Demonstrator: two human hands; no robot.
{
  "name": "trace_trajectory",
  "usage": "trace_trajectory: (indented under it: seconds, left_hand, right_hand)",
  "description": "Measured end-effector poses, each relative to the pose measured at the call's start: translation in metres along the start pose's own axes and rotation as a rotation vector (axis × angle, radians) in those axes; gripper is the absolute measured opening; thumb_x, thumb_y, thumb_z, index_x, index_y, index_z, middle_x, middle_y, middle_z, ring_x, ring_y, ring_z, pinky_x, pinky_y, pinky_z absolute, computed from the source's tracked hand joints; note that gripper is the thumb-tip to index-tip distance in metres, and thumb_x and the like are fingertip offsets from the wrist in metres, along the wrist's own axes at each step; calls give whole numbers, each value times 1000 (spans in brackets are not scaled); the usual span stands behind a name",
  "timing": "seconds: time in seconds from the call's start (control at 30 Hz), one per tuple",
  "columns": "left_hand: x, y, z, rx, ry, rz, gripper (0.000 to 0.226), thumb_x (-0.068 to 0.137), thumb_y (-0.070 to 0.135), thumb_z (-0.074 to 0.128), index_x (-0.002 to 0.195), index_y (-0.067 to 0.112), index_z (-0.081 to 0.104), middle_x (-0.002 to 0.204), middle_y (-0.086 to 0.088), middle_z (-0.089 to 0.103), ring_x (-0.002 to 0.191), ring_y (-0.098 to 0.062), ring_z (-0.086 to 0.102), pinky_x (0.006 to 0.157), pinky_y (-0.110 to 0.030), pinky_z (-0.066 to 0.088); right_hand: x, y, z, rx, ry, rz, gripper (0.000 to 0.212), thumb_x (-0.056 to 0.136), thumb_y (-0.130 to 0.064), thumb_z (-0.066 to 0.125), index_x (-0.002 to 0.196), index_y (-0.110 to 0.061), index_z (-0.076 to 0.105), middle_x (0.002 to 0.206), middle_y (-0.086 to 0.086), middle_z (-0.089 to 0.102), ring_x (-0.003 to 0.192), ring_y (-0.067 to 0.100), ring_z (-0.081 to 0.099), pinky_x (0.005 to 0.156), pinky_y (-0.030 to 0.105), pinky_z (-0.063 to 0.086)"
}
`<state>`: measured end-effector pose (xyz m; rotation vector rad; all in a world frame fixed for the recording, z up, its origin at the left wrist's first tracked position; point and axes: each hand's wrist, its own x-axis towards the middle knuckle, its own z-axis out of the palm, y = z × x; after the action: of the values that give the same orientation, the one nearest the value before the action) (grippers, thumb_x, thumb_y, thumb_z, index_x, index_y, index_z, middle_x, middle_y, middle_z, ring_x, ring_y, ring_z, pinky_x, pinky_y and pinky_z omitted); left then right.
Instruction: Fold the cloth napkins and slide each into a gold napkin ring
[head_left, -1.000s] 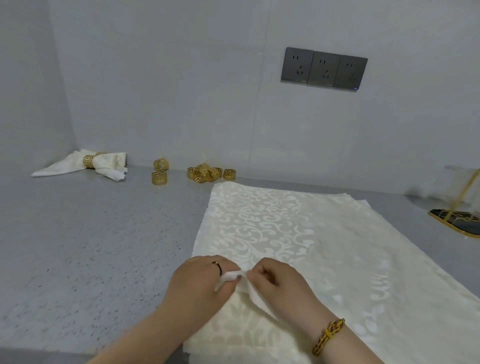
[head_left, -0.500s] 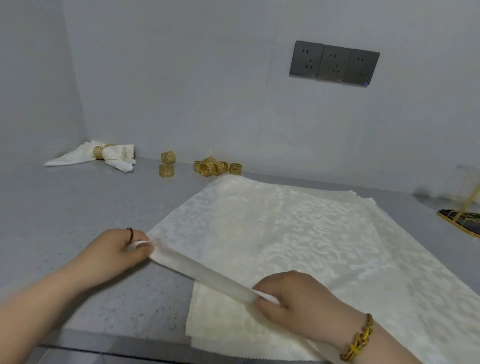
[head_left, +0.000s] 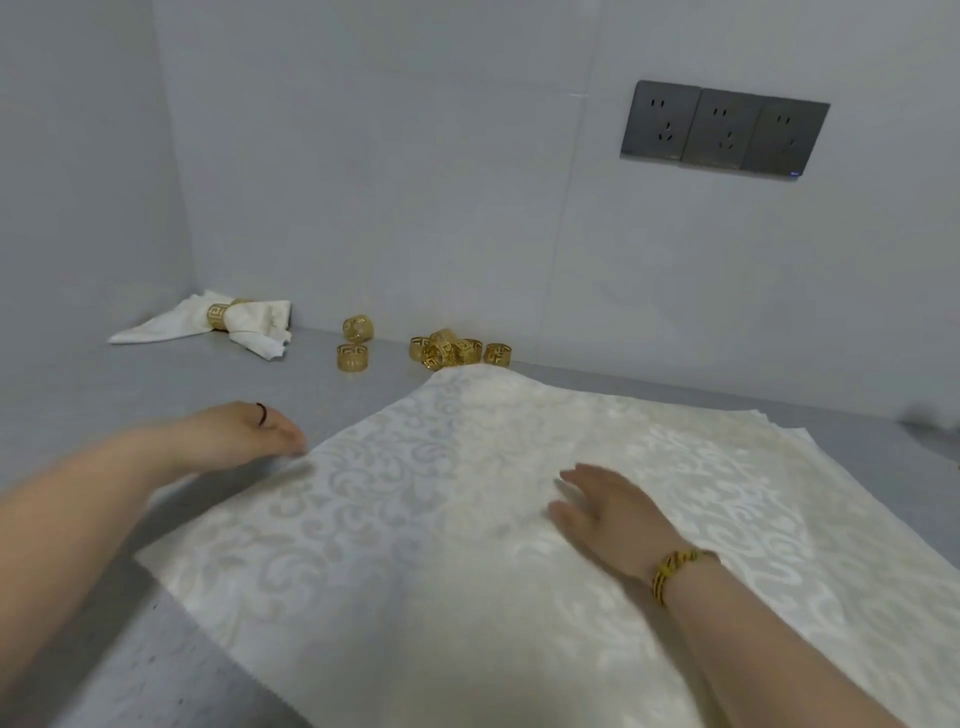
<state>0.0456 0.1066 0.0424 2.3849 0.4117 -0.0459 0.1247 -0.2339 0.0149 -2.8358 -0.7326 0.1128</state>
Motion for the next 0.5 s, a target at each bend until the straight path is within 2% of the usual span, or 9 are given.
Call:
trace_trajectory:
  seconds: [0.07, 0.1, 0.13, 0.17, 0.2, 0.3, 0.37, 0.43, 0.5]
  left_hand:
    - [24, 19, 16, 136, 82, -3, 12, 91, 28, 54, 96, 18, 57, 107, -4, 55, 103, -20, 50, 82, -23, 36]
    - [38, 26, 25, 168, 102, -1, 25, 92, 28, 52, 112, 14, 55, 118, -6, 53, 112, -22, 49, 88, -23, 36]
    - [53, 30, 33, 167, 114, -27, 39, 92, 30, 51, 125, 9, 49, 130, -8, 49, 122, -22, 44, 95, -23, 33]
    - [69, 33, 41, 137, 120, -46, 47, 92, 31, 51, 132, 6, 42, 138, -9, 44, 127, -23, 40, 100, -24, 30]
    - [82, 37, 48, 126, 129, -61, 52, 92, 33, 50, 135, 5, 38, 141, -10, 40, 129, -25, 38, 103, -26, 28]
    - [120, 46, 65, 148, 176, -111, 59, 92, 42, 47, 137, 7, 35, 142, -9, 40, 131, -29, 36, 107, -33, 30]
    - [137, 52, 70, 117, 221, -134, 57, 89, 41, 51, 133, 8, 39, 137, -9, 45, 126, -29, 40, 104, -35, 34]
    - [151, 60, 75, 110, 234, -127, 42, 86, 36, 58, 116, 8, 48, 123, -11, 53, 117, -29, 48, 99, -35, 38]
    - [160, 64, 79, 90, 245, -136, 26, 83, 29, 64, 92, 10, 49, 99, -7, 56, 109, -29, 52, 97, -35, 40]
  right_hand:
    - [10, 7, 15, -35, -29, 25, 69, 89, -64, 20, 146, -25, 15, 156, -4, 6, 143, 12, 4, 114, 25, 2]
    - [12, 9, 20, -24, -20, 19, 90, 74, -81, 5, 146, -27, 13, 156, -5, 4, 143, 11, 2, 114, 26, 0]
    - [14, 11, 22, -22, -17, 15, 116, 50, -91, -13, 146, -29, 12, 156, -7, 2, 143, 11, 0, 114, 26, -1]
    - [16, 13, 24, -34, -16, 21, 136, 29, -90, -27, 146, -31, 12, 156, -8, 2, 143, 10, -1, 114, 26, -1]
    - [16, 15, 25, -46, -5, 29, 146, 18, -86, -34, 145, -32, 12, 156, -9, 1, 143, 9, -1, 114, 26, -2]
    - [20, 18, 26, -53, 1, 32, 148, 13, -82, -38, 145, -36, 10, 155, -12, -2, 143, 6, -4, 113, 24, -4]
    - [20, 18, 27, -63, 4, 30, 148, 12, -80, -40, 145, -37, 9, 155, -13, -3, 142, 6, -6, 112, 24, -6]
    - [21, 18, 28, -57, 1, 35, 148, 11, -79, -41, 144, -38, 8, 155, -14, -6, 142, 5, -8, 111, 22, -7]
    - [22, 19, 28, -52, 8, 39, 148, 10, -78, -41, 144, -40, 8, 154, -15, -7, 142, 4, -9, 107, 19, -9]
